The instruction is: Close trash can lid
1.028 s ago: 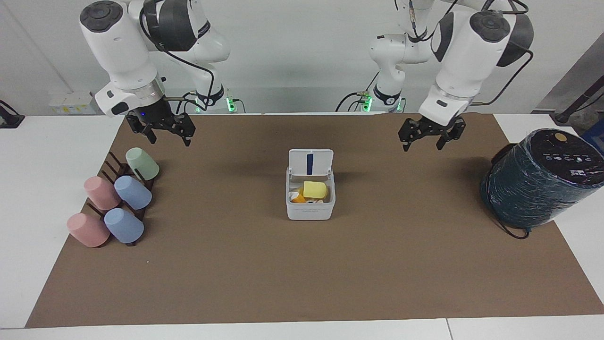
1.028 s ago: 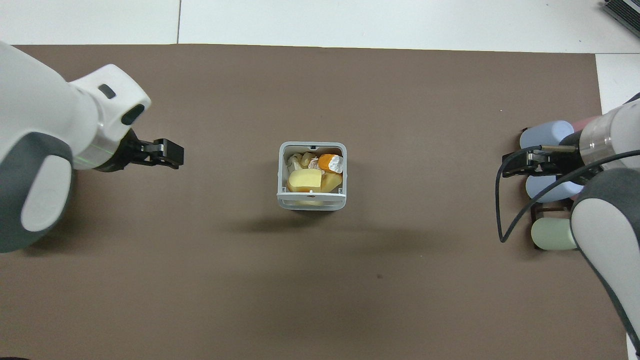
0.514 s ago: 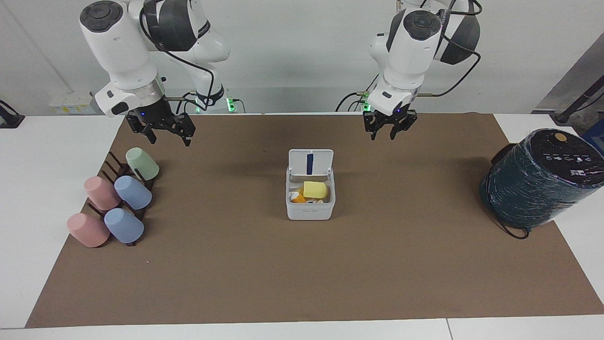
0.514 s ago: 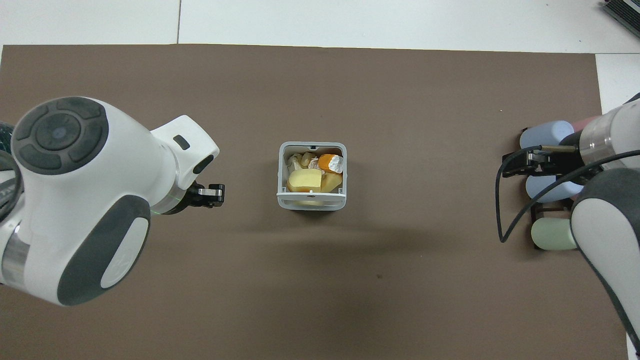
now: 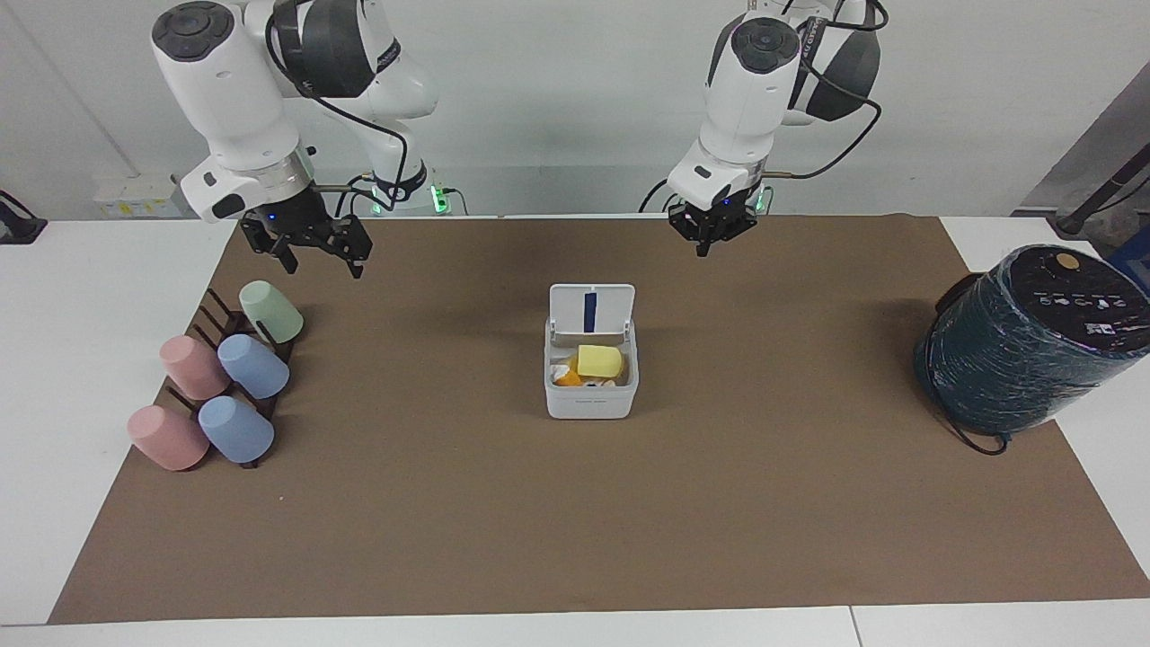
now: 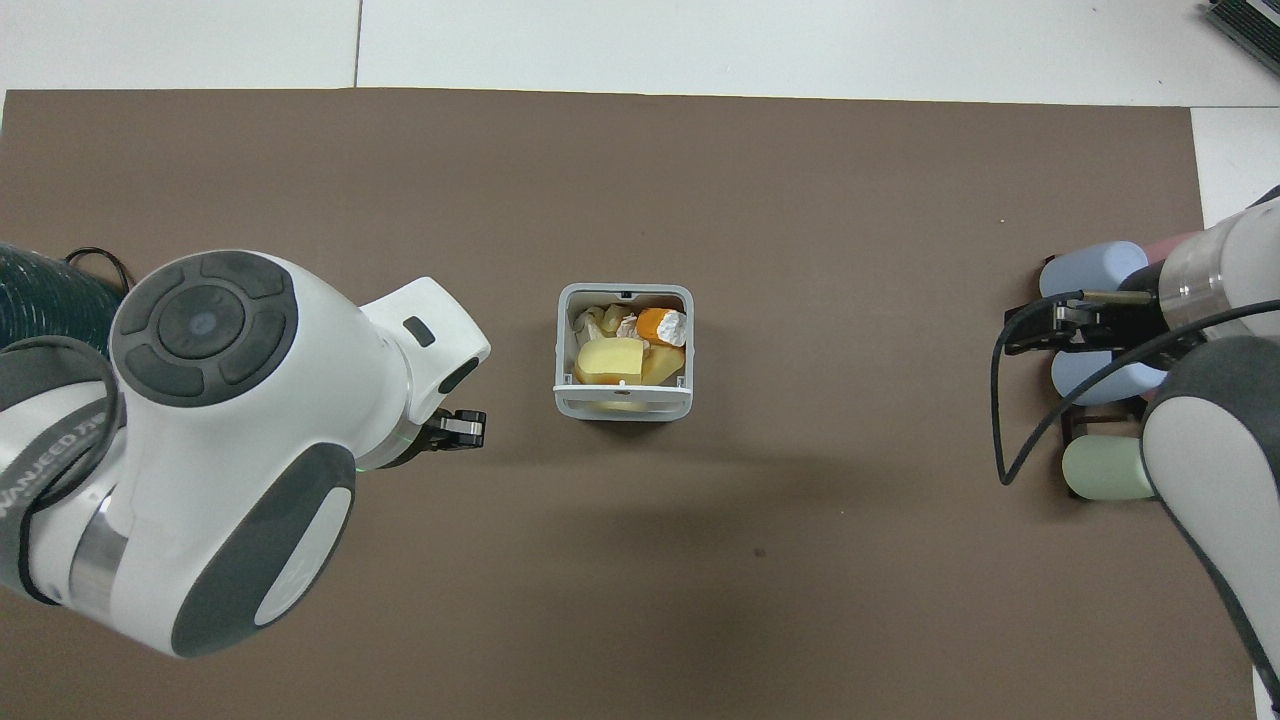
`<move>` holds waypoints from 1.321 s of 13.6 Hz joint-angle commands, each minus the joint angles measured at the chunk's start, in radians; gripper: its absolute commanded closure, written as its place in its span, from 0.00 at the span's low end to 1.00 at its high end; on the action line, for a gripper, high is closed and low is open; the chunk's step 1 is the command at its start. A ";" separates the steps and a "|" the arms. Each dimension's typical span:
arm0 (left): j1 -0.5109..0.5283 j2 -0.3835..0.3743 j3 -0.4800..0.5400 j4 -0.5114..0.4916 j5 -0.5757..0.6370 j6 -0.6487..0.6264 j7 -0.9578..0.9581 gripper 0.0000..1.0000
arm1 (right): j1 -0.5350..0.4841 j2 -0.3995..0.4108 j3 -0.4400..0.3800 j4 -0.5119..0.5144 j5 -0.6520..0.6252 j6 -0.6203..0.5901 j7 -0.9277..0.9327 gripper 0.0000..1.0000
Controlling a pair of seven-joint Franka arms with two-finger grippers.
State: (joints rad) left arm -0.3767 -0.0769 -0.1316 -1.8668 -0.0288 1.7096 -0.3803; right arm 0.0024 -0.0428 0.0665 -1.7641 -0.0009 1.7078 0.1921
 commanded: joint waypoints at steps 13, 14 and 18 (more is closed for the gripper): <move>-0.179 0.049 0.012 -0.175 -0.092 0.568 -0.454 1.00 | -0.015 -0.017 0.004 -0.017 0.027 0.006 -0.033 0.00; -0.186 0.066 0.013 -0.175 -0.103 0.612 -0.477 1.00 | -0.015 -0.017 0.004 -0.017 0.027 0.006 -0.033 0.00; -0.160 0.140 0.013 -0.169 -0.108 0.826 -0.508 1.00 | -0.015 -0.017 0.004 -0.017 0.027 0.006 -0.033 0.00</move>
State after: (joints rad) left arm -0.5437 0.0406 -0.1280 -2.0329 -0.1174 2.4537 -0.8771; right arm 0.0024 -0.0428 0.0665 -1.7641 -0.0009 1.7078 0.1921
